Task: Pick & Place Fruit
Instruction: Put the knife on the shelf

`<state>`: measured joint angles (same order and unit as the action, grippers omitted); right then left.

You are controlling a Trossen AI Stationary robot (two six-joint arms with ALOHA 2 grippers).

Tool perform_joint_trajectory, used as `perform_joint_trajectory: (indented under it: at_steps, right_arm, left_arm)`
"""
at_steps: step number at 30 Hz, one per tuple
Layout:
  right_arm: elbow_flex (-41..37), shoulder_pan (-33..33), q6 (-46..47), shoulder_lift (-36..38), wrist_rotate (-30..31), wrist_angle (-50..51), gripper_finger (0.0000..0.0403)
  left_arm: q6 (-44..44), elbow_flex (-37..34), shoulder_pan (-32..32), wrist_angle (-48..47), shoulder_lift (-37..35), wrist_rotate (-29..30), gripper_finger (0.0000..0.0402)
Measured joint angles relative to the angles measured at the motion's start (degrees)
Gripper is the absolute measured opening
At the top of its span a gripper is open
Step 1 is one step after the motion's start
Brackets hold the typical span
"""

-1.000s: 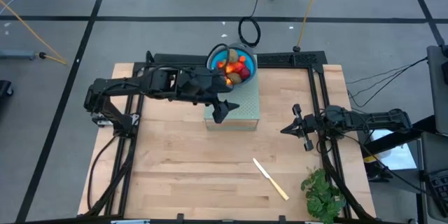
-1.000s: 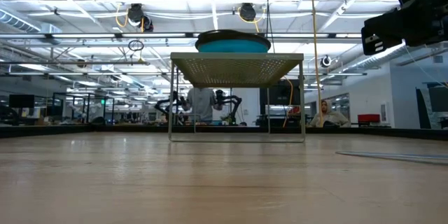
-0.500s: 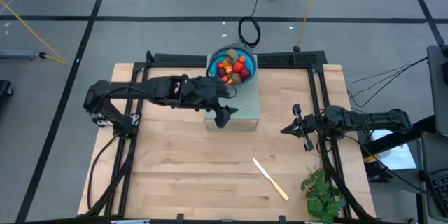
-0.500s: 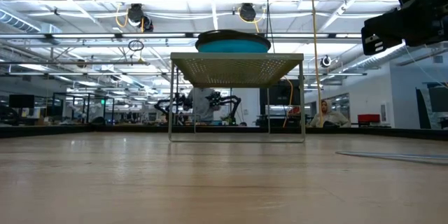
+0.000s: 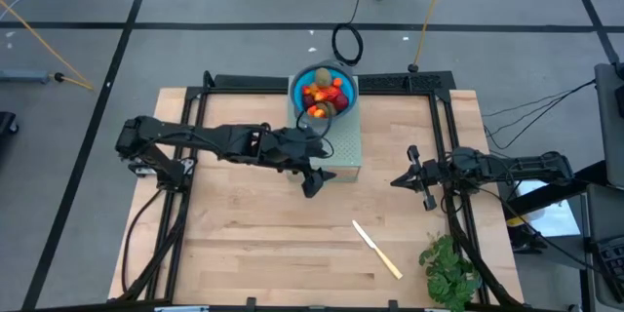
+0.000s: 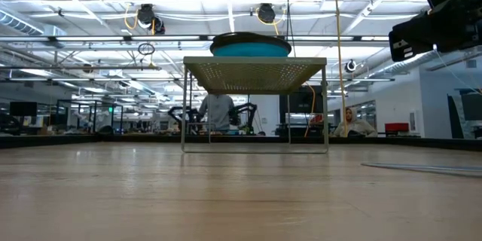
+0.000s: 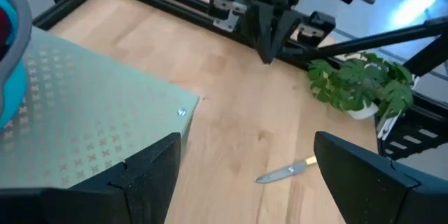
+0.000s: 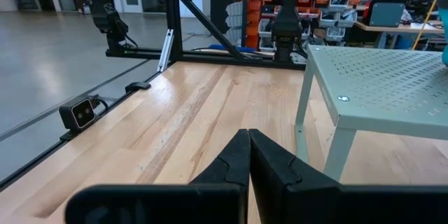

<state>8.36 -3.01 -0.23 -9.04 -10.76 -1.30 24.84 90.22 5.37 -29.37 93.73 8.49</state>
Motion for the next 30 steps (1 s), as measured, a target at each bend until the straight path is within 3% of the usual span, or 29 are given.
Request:
perform_joint_trajectory:
  at_steps: [7,19,30]
  right_arm:
    - [0.00,0.00,0.01,0.02,0.00,-0.15,0.0000]
    - [0.02,0.02,1.94,-0.26,0.28,-0.64,0.0000]
    - [0.02,0.00,7.08,-0.29,0.37,-0.63,0.0000]
  left_arm:
    - [-0.89,-6.70,-0.17,2.75,-5.75,0.00,0.0324]
    - [-0.20,-24.86,2.05,6.56,-24.13,1.42,0.0324]
    - [-2.02,-34.18,4.40,7.07,-38.12,2.67,0.0324]
